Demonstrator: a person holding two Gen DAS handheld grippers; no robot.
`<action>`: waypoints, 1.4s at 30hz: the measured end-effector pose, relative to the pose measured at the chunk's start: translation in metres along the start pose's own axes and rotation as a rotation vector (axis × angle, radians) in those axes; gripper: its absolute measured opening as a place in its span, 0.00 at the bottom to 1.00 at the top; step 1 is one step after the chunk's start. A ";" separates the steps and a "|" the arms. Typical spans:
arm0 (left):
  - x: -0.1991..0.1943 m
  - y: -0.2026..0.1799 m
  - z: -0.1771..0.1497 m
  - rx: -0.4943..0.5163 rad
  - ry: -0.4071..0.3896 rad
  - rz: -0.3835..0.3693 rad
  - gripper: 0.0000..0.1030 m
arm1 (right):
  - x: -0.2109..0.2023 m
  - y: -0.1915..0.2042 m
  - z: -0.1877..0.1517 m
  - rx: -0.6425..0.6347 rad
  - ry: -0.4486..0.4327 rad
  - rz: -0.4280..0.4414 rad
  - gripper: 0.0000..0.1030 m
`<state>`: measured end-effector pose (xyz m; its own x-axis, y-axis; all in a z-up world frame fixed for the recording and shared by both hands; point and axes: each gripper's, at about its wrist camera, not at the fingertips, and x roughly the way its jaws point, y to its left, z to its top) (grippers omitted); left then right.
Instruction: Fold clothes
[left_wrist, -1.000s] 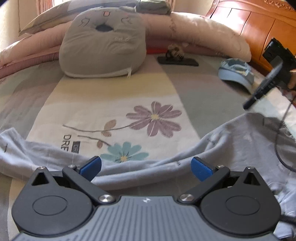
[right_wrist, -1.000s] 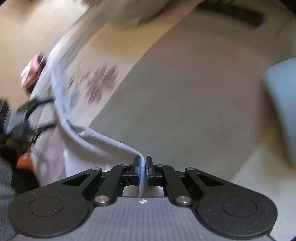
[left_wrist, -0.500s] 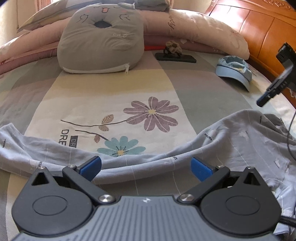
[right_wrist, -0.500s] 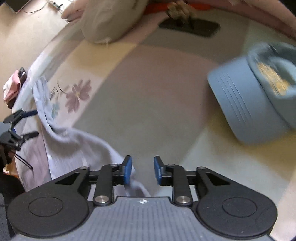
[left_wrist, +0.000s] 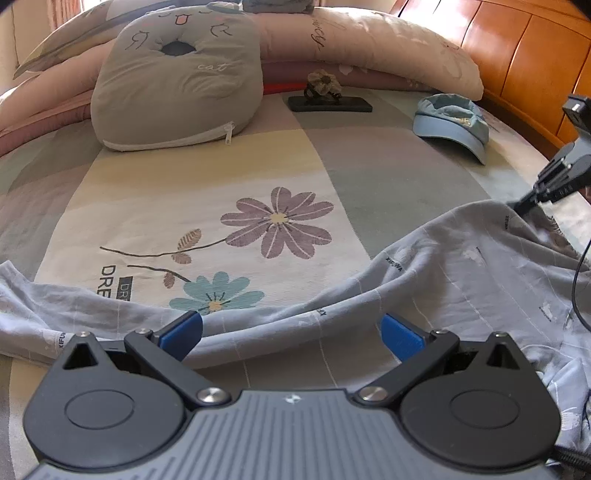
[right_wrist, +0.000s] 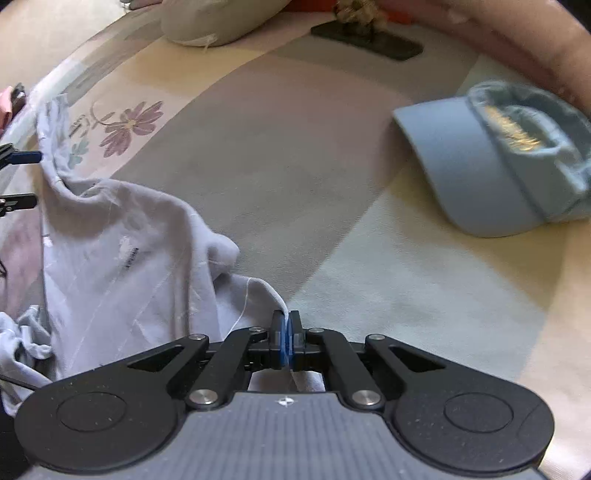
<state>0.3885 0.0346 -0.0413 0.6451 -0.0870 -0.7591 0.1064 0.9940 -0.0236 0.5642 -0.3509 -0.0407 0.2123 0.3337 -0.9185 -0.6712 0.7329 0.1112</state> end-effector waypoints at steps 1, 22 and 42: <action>0.000 0.000 0.000 0.002 -0.001 -0.002 0.99 | -0.004 -0.004 0.000 0.017 -0.009 -0.026 0.02; -0.020 -0.001 -0.003 0.016 -0.019 -0.018 0.99 | -0.056 0.000 -0.036 0.269 -0.161 -0.227 0.66; -0.020 0.125 0.002 -0.006 -0.030 0.151 0.99 | 0.012 0.249 0.049 0.221 -0.251 -0.095 1.00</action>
<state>0.3907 0.1607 -0.0279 0.6756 0.0616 -0.7347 0.0016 0.9964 0.0851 0.4340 -0.1354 -0.0051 0.4533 0.3729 -0.8096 -0.4758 0.8693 0.1341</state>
